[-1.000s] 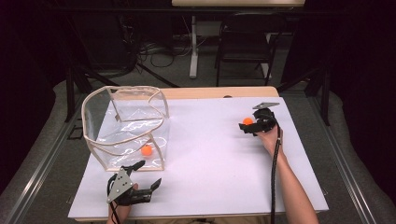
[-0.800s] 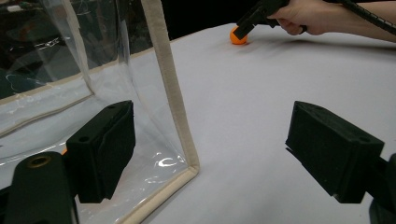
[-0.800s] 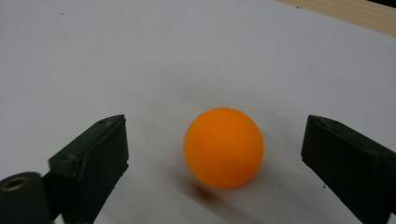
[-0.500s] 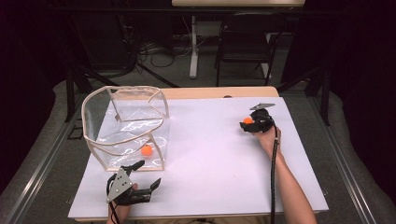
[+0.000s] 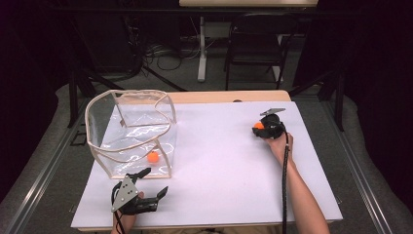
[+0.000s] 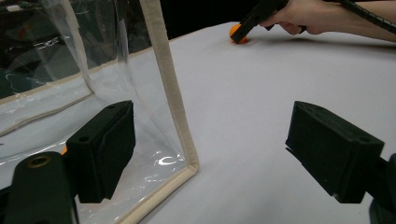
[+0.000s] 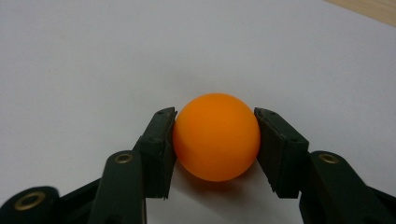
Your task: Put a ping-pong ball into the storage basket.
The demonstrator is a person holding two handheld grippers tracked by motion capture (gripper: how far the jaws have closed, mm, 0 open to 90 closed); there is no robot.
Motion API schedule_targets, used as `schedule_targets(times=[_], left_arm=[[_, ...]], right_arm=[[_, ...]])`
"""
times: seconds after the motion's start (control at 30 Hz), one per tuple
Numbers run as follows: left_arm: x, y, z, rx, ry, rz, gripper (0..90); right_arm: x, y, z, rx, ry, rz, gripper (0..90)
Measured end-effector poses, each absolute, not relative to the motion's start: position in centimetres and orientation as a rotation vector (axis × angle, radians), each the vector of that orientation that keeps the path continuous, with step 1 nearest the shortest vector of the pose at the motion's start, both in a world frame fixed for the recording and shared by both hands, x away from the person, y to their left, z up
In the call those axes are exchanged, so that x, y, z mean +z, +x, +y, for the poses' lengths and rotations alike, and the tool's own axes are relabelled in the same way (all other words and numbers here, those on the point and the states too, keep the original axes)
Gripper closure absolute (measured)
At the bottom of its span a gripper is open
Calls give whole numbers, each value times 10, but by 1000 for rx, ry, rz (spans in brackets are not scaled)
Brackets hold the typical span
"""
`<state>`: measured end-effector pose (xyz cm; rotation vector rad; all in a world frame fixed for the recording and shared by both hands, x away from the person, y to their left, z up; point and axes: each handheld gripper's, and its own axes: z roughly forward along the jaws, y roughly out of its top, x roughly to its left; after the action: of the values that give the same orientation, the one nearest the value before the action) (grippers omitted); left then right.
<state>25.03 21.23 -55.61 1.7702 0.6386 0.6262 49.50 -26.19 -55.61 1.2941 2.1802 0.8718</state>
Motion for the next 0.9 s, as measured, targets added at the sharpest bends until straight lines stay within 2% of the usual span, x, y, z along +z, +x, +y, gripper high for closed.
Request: schedule_targets(times=[0.9], left_arm=[[-555,249,212,629,1765,641,157]], right_arm=[[-515,470,-260,909,1210,2207,510]])
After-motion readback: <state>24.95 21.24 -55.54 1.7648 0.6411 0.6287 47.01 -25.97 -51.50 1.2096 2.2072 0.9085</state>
